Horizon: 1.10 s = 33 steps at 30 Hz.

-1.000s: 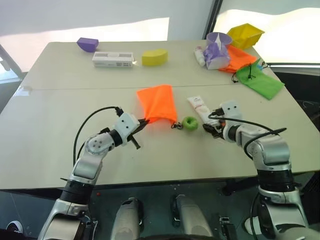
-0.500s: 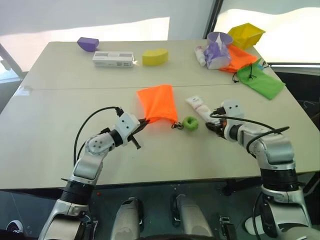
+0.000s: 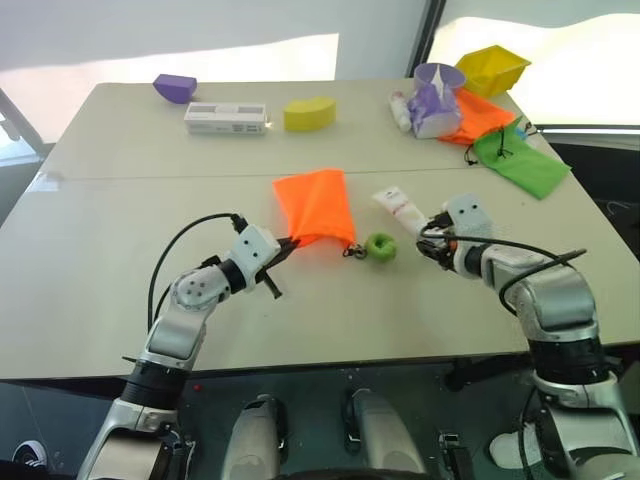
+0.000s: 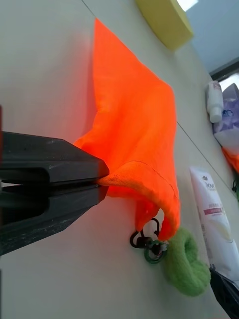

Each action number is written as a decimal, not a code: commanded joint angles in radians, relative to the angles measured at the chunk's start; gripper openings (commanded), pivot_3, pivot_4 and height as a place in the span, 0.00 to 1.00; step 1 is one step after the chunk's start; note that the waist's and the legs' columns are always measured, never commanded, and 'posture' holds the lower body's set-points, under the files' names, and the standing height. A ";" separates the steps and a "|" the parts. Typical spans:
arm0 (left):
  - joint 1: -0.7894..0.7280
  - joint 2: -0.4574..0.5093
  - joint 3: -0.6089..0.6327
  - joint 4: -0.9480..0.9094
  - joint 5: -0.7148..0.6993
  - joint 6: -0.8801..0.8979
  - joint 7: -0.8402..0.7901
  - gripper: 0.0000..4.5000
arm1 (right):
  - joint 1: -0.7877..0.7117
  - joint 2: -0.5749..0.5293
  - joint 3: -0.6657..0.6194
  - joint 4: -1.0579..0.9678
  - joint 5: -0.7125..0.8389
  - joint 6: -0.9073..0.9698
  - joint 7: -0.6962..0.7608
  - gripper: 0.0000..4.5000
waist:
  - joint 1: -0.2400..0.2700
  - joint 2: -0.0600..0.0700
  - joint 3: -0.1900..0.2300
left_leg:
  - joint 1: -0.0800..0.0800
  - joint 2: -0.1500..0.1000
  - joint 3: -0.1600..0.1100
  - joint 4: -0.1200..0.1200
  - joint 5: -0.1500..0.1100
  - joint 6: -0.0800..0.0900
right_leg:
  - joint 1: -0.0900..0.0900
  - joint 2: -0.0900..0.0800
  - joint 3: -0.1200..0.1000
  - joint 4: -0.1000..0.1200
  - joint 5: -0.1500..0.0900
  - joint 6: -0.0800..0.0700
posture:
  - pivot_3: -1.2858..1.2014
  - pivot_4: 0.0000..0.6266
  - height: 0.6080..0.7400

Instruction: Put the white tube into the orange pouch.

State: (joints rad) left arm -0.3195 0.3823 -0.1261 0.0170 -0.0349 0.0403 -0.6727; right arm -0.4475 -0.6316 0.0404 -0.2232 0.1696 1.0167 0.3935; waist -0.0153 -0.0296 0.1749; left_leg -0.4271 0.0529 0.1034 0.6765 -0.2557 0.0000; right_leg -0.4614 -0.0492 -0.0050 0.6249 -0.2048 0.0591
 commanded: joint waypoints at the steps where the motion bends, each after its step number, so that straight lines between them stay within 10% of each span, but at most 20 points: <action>1: -0.006 0.000 0.007 -0.036 -0.022 -0.004 -0.003 0.00 | -0.006 -0.050 0.043 -0.083 -0.046 -0.075 0.026 0.40 | 0.000 0.000 0.000 | 0.000 0.000 0.000 0.000 0.000 0.000 | 0.000 0.000 0.000 -0.001 0.000 0.000 | 0.52 0.24 1.00; 17: 0.000 0.000 0.002 -0.044 -0.029 0.007 -0.001 0.00 | 0.015 -0.102 0.048 -0.238 0.008 -0.100 0.175 0.40 | 0.003 0.000 0.000 | 0.000 -0.001 0.000 -0.011 0.000 0.000 | 0.000 0.001 0.000 -0.010 -0.001 0.002 | 0.52 0.24 1.00; 24: 0.001 -0.004 0.005 -0.055 -0.041 0.027 -0.002 0.00 | 0.123 -0.046 -0.180 -0.386 0.366 0.046 0.351 0.40 | 0.005 0.000 0.000 | 0.001 -0.001 -0.001 -0.011 0.000 0.000 | 0.001 0.001 0.000 -0.010 0.000 0.002 | 0.52 0.24 1.00; 33: -0.002 0.002 0.002 -0.084 -0.052 0.054 -0.009 0.00 | 0.279 -0.123 -0.043 -0.468 0.367 0.006 0.342 0.40 | 0.001 -0.001 0.000 | 0.003 -0.002 -0.001 -0.010 0.000 0.000 | 0.003 0.000 0.000 -0.009 0.000 0.001 | 0.52 0.24 1.00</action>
State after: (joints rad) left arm -0.3172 0.3824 -0.1304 -0.0102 -0.0701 0.0889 -0.6768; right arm -0.1743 -0.7498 -0.0527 -0.6658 0.5688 1.0571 0.7580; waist -0.0140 -0.0307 0.1745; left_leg -0.4243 0.0514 0.1022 0.6668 -0.2556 0.0001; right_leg -0.4585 -0.0486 -0.0052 0.6163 -0.2049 0.0601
